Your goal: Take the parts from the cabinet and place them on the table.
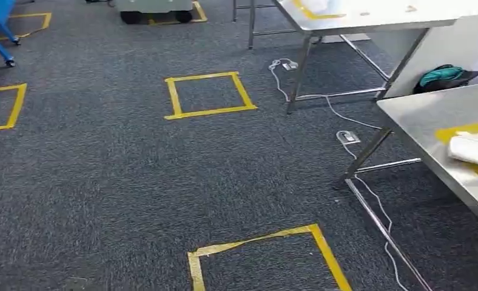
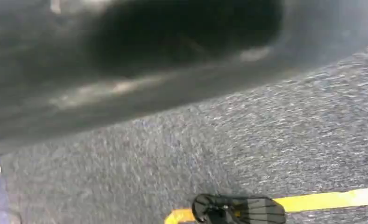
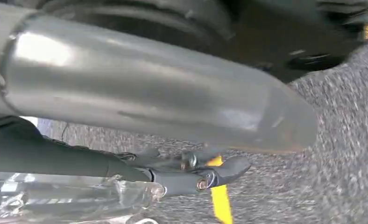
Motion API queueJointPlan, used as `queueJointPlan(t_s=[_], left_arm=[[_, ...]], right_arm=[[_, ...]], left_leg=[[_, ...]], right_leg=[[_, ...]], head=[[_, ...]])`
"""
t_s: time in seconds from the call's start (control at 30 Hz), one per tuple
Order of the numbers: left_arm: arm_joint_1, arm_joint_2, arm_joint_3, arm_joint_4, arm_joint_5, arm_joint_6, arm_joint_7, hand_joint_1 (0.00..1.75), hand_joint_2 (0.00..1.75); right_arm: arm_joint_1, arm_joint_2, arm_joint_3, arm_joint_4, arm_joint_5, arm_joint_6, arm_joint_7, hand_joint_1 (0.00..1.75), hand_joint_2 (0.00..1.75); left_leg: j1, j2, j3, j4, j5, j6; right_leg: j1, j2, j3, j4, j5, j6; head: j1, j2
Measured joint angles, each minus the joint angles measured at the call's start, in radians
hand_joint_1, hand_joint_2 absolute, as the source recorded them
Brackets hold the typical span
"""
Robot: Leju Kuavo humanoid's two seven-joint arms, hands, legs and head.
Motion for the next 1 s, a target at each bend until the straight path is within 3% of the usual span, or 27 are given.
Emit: queueJointPlan(t_s=[0.03,0.07,0.1,0.13,0.17,0.2,0.27,0.3,0.33,0.37,0.4,0.43,0.47,0.5,0.53,0.57,0.63,0.67,0.7,0.73,0.83,0.87,0.9,0.93,1.0], left_arm=[[0.002,0.000,0.005,0.001,0.003,-0.011,0.000,0.00,0.00],[0.004,0.000,0.008,0.002,0.002,-0.017,-0.002,0.00,0.00],[0.006,-0.001,0.009,0.003,-0.004,-0.017,-0.011,0.00,0.00],[0.006,-0.002,0.010,0.004,-0.010,-0.017,-0.026,0.00,0.00],[0.005,-0.004,0.010,0.005,-0.017,-0.018,-0.039,0.00,0.00],[0.002,-0.004,0.010,0.005,-0.020,-0.019,-0.045,0.00,0.00],[0.003,-0.003,0.010,0.006,-0.024,-0.020,-0.048,0.00,0.00],[0.007,-0.003,0.010,0.007,-0.025,-0.020,-0.049,0.00,0.00],[0.009,-0.001,0.010,0.008,-0.026,-0.024,-0.051,0.00,0.00],[0.011,-0.004,0.010,0.011,-0.030,-0.028,-0.052,0.00,0.00],[0.008,-0.005,0.010,0.013,-0.038,-0.028,-0.050,0.00,0.00],[0.001,-0.008,0.010,0.013,-0.042,-0.027,-0.043,0.00,0.00],[-0.009,-0.016,0.010,0.014,-0.047,-0.022,-0.027,0.00,0.00],[-0.020,-0.028,0.010,0.015,-0.045,-0.012,-0.004,0.00,0.00],[-0.028,-0.032,0.010,0.016,-0.031,-0.006,0.011,0.00,0.00],[-0.033,-0.040,0.015,0.017,-0.006,-0.009,0.021,0.00,0.00],[-0.032,-0.053,0.031,0.019,0.027,-0.025,0.019,0.00,0.00],[-0.032,-0.061,0.039,0.021,0.041,-0.033,0.011,0.00,0.00],[-0.035,-0.068,0.047,0.022,0.049,-0.042,0.000,0.00,0.00],[-0.037,-0.074,0.053,0.023,0.055,-0.047,-0.010,0.00,0.00],[-0.035,-0.081,0.059,0.024,0.064,-0.056,-0.015,0.00,0.00],[-0.039,-0.084,0.065,0.024,0.076,-0.061,-0.008,0.00,0.00],[-0.059,-0.082,0.073,0.023,0.092,-0.069,0.017,0.00,0.00],[-0.093,-0.082,0.082,0.023,0.115,-0.080,0.062,0.00,0.00],[-0.150,-0.079,0.089,0.020,0.139,-0.098,0.108,0.00,0.00]], right_arm=[[0.002,0.000,0.005,0.000,0.003,0.000,-0.007,0.00,0.00],[0.004,0.000,0.009,0.000,0.006,0.001,-0.016,0.00,0.00],[0.003,0.000,0.013,0.000,0.009,0.001,-0.025,0.00,0.00],[0.003,0.000,0.015,0.000,0.010,0.001,-0.035,0.00,0.00],[0.002,0.000,0.016,0.000,0.010,0.000,-0.041,0.00,0.00],[0.001,0.000,0.016,0.000,0.010,-0.001,-0.047,0.00,0.00],[0.001,0.000,0.021,0.000,0.010,-0.002,-0.048,0.00,0.00],[0.001,0.000,0.022,0.000,0.012,-0.004,-0.048,0.00,0.00],[0.001,0.000,0.023,0.000,0.013,-0.010,-0.048,0.00,0.00],[0.000,0.000,0.025,0.000,0.016,-0.014,-0.047,0.00,0.00],[0.000,-0.001,0.029,0.000,0.023,-0.021,-0.046,0.00,0.00],[0.003,-0.002,0.033,0.000,0.032,-0.025,-0.043,0.00,0.00],[0.005,-0.004,0.036,0.000,0.039,-0.026,-0.039,0.00,0.00],[0.005,-0.007,0.039,0.000,0.046,-0.026,-0.037,0.00,0.00],[0.004,-0.010,0.042,0.000,0.055,-0.027,-0.032,0.00,0.00],[0.000,-0.013,0.048,0.000,0.060,-0.031,-0.021,0.00,0.00],[-0.007,-0.018,0.050,0.000,0.054,-0.039,-0.004,0.00,0.00],[-0.008,-0.024,0.050,0.000,0.053,-0.041,0.001,0.00,0.00],[-0.005,-0.031,0.051,-0.001,0.055,-0.042,0.001,0.00,0.00],[-0.004,-0.036,0.054,-0.002,0.060,-0.042,0.003,0.00,0.00],[-0.004,-0.043,0.060,-0.002,0.080,-0.043,0.007,0.00,0.00],[-0.007,-0.048,0.065,-0.002,0.096,-0.042,0.010,0.00,0.00],[-0.008,-0.052,0.073,-0.002,0.114,-0.039,0.014,0.00,0.00],[-0.005,-0.057,0.088,-0.001,0.138,-0.032,0.023,0.00,0.00],[-0.004,-0.065,0.107,0.001,0.159,-0.023,0.029,0.00,0.00]], left_leg=[[0.000,-0.013,0.000,0.000,0.001,0.000],[0.000,-0.028,0.000,0.000,0.003,-0.002],[0.001,-0.042,0.000,0.001,0.005,-0.004],[0.002,-0.056,0.000,0.001,0.007,-0.007],[0.004,-0.067,-0.001,0.001,0.009,-0.011],[-0.002,-0.078,-0.006,0.006,0.009,-0.016],[0.005,-0.100,-0.015,0.003,0.018,-0.029],[0.009,-0.111,-0.019,0.001,0.024,-0.037],[0.010,-0.124,-0.023,0.004,0.024,-0.042],[0.006,-0.078,-0.034,0.024,0.002,-0.042],[0.004,-0.031,-0.062,0.083,-0.041,-0.046],[0.005,-0.004,-0.101,0.168,-0.086,-0.051],[0.006,0.008,-0.141,0.256,-0.123,-0.054],[0.006,0.012,-0.168,0.316,-0.142,-0.056],[0.008,0.015,-0.173,0.329,-0.137,-0.058],[0.010,0.018,-0.150,0.296,-0.109,-0.059],[0.016,0.041,-0.063,0.146,-0.036,-0.062],[0.017,0.090,-0.012,0.062,-0.008,-0.064],[0.009,0.125,0.008,0.013,-0.015,-0.066],[0.009,0.104,0.001,0.024,-0.014,-0.046],[0.005,0.068,-0.007,0.022,-0.011,-0.025],[0.008,0.060,-0.007,0.021,-0.009,-0.020],[0.008,0.049,-0.009,0.021,-0.007,-0.015],[0.007,0.033,-0.014,0.021,-0.003,-0.006],[0.003,-0.004,-0.021,0.021,0.002,0.001]], right_leg=[[0.000,0.001,0.001,-0.004,0.015,-0.002],[0.000,0.002,0.023,-0.050,0.049,-0.004],[-0.001,0.010,0.066,-0.138,0.097,-0.007],[-0.003,0.033,0.115,-0.234,0.140,-0.010],[-0.008,0.090,0.153,-0.311,0.154,-0.012],[-0.012,0.104,0.159,-0.333,0.145,-0.010],[-0.004,0.083,0.166,-0.327,0.148,-0.014],[-0.001,0.072,0.164,-0.325,0.152,-0.020],[-0.009,0.055,0.163,-0.335,0.160,-0.031],[-0.008,0.042,0.165,-0.337,0.163,-0.036],[-0.007,0.030,0.163,-0.338,0.165,-0.041],[-0.004,0.013,0.161,-0.338,0.164,-0.042],[-0.002,-0.006,0.160,-0.338,0.164,-0.042],[-0.002,-0.024,0.158,-0.338,0.164,-0.042],[-0.002,-0.040,0.157,-0.338,0.164,-0.042],[-0.003,-0.056,0.157,-0.338,0.164,-0.042],[-0.004,-0.075,0.160,-0.337,0.162,-0.038],[-0.003,-0.081,0.162,-0.335,0.159,-0.031],[0.008,-0.091,0.158,-0.321,0.150,-0.019],[0.007,-0.101,0.158,-0.324,0.151,-0.014],[0.000,-0.133,0.168,-0.327,0.147,0.002],[-0.004,-0.085,0.158,-0.313,0.132,0.011],[-0.004,-0.041,0.139,-0.268,0.101,0.012],[-0.004,-0.017,0.098,-0.181,0.057,0.011],[-0.004,0.001,0.017,-0.021,-0.002,0.008]], head=[[0.000,0.000],[0.000,0.000],[0.001,0.000],[0.001,0.000],[0.002,0.000],[-0.002,0.000],[-0.002,0.000],[0.000,0.000],[-0.001,0.000],[-0.003,0.000],[-0.010,0.000],[-0.013,0.000],[-0.011,0.000],[-0.012,0.000],[-0.012,0.000],[-0.012,0.000],[-0.012,0.000],[-0.012,0.000],[-0.017,0.000],[-0.011,0.000],[-0.011,0.000],[-0.008,0.000],[-0.007,0.000],[-0.007,0.000],[-0.005,0.000]])
